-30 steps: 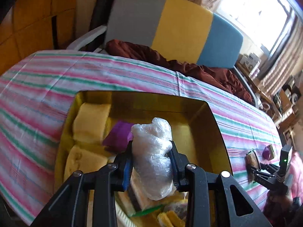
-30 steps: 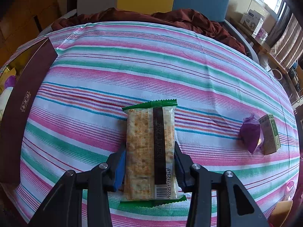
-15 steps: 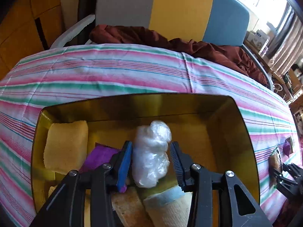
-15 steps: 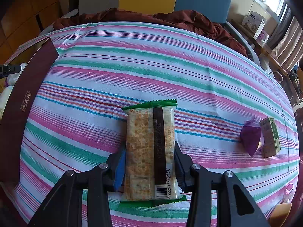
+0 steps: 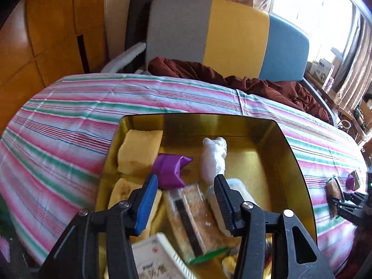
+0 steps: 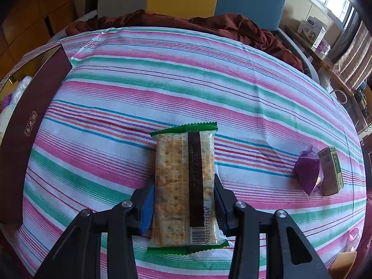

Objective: Organize objects
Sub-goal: 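Open the left tool to release the plastic bag into the tray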

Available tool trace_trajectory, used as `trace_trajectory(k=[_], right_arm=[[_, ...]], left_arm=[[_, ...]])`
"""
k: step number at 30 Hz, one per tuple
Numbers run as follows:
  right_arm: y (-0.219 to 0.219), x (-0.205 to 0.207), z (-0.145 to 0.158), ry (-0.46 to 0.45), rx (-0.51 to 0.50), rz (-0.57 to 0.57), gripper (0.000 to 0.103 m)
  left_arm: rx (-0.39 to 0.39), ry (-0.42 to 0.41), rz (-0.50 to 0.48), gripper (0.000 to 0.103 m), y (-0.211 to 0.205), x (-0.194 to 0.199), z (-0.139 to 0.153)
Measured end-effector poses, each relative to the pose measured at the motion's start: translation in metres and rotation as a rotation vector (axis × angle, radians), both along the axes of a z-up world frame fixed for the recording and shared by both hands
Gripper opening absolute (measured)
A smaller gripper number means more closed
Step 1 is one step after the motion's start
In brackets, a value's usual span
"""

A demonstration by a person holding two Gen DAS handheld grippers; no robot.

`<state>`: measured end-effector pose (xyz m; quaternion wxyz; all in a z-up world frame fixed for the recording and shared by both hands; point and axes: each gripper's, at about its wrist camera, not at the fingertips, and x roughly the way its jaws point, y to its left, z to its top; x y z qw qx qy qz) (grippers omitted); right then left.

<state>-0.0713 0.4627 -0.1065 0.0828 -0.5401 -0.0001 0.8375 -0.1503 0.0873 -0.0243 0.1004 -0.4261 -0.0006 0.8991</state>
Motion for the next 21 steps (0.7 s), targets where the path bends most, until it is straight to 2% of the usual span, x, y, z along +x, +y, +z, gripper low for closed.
trace_trajectory(k=[7,9,12,21], right_arm=[[0.000,0.000,0.000,0.002,0.001,-0.003,0.045],[-0.001,0.000,0.000,0.003,0.002,-0.005,0.045],[-0.001,0.000,0.000,0.004,0.000,-0.011,0.045],[-0.004,0.000,0.000,0.011,0.018,-0.015,0.045]], left_arm=[[-0.020,0.094,0.021,0.052,-0.011,0.047,0.012],[-0.036,0.112,0.022,0.059,-0.013,0.058,0.014],[-0.038,0.120,0.024,0.066,-0.017,0.069,0.015],[-0.014,0.107,0.057,0.068,-0.033,0.088,0.012]])
